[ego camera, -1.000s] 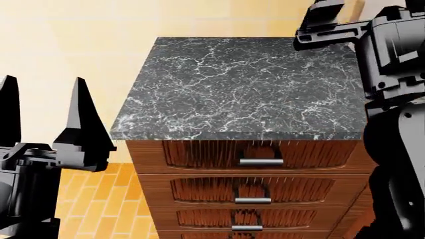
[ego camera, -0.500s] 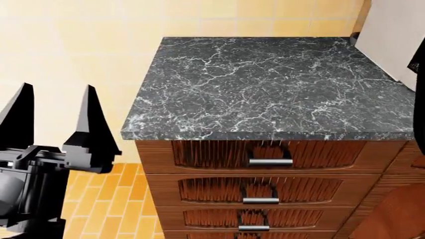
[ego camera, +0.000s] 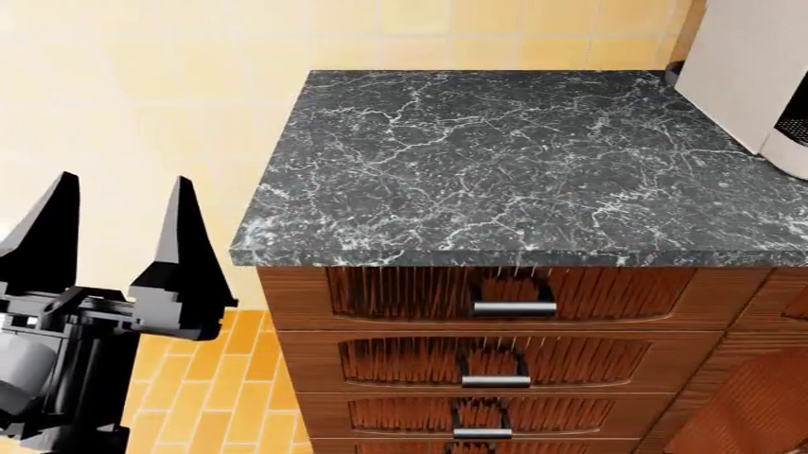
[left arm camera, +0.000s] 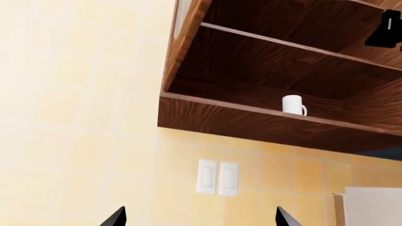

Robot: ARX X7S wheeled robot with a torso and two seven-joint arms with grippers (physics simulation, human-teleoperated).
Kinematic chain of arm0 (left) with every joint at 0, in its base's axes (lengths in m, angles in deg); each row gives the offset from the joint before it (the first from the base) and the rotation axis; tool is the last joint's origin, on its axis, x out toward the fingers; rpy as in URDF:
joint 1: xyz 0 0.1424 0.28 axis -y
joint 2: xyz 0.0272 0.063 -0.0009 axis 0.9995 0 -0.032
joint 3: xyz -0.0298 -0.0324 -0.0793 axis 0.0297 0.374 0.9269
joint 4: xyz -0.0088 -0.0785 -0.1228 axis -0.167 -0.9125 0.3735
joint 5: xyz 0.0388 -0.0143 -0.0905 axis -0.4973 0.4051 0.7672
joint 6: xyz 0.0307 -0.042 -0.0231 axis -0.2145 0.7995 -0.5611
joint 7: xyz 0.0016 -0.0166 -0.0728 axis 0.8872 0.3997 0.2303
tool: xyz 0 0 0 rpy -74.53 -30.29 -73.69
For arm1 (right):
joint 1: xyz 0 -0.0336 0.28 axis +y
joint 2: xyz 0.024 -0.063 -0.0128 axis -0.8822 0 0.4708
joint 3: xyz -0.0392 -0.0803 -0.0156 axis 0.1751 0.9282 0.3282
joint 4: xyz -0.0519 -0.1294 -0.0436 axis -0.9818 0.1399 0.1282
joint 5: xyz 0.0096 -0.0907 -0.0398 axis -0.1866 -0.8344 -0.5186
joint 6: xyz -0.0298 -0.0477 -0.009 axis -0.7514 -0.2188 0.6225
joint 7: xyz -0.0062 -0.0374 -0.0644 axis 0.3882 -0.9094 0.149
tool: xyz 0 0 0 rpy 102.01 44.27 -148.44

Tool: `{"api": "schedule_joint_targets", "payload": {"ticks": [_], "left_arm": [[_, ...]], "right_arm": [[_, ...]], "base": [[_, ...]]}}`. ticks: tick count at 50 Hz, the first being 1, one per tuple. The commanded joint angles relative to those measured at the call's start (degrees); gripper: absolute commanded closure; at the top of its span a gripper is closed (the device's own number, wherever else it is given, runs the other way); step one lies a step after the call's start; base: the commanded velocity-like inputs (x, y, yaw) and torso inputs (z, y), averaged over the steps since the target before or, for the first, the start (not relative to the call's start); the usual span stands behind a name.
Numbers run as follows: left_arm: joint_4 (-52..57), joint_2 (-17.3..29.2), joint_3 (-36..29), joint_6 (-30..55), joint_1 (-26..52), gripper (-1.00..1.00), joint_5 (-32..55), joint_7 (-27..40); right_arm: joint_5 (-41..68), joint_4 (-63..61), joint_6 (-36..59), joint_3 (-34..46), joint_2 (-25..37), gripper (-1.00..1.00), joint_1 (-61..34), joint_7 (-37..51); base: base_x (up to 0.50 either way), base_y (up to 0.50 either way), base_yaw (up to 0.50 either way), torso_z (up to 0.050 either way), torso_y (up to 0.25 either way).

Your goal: Pick the mug from the cabinet, place it under the coffee machine dispenser, and press the start button.

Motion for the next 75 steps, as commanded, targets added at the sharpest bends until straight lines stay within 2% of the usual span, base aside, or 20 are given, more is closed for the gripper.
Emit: {"api": "schedule_joint_targets", "payload": {"ticks": [1, 17, 27, 34, 48, 75], "left_arm": [[-0.02, 0.19, -0.39, -0.26, -0.67, -1.00, -0.61, 0.25], [-0.48, 0.37, -0.60, -0.93, -1.19, -1.00, -1.17, 0.49], [-0.10, 0.63, -0.72, -0.90, -1.23, -1.00, -1.17, 0.91], [0.12, 0.93, -0.96, -0.46, -1.07, -1.00, -2.37, 1.78], [0.04, 1.26, -1.92, -2.57, -1.77, -1.00, -4.58, 0.86], [-0.42, 1.43, -2.73, -4.45, -2.70, -1.00, -5.06, 0.42]], "right_arm": [[-0.91, 2.19, 2.99, -0.11, -0.25, -1.00, -1.70, -2.84], [-1.13, 2.19, -3.21, 1.56, -0.54, -1.00, -2.81, -5.56], [-1.08, 2.20, -5.38, 1.33, -0.59, -1.00, -2.54, -5.23], [-0.56, 2.19, -6.34, 0.85, -0.70, -1.00, -1.21, -4.87], [-0.50, 2.19, -7.32, 0.76, -0.62, -1.00, -1.86, -5.04], [-0.80, 2.19, -7.28, 0.62, -0.44, -1.00, -1.79, -5.46]], "base": [[0.00, 0.00, 0.00, 0.000, 0.000], [0.00, 0.00, 0.00, 0.000, 0.000], [0.00, -0.44, 0.00, 0.000, 0.000], [0.00, 0.00, 0.00, 0.000, 0.000], [0.00, 0.00, 0.00, 0.045, 0.047], [0.07, 0.00, 0.00, 0.000, 0.000]]}}
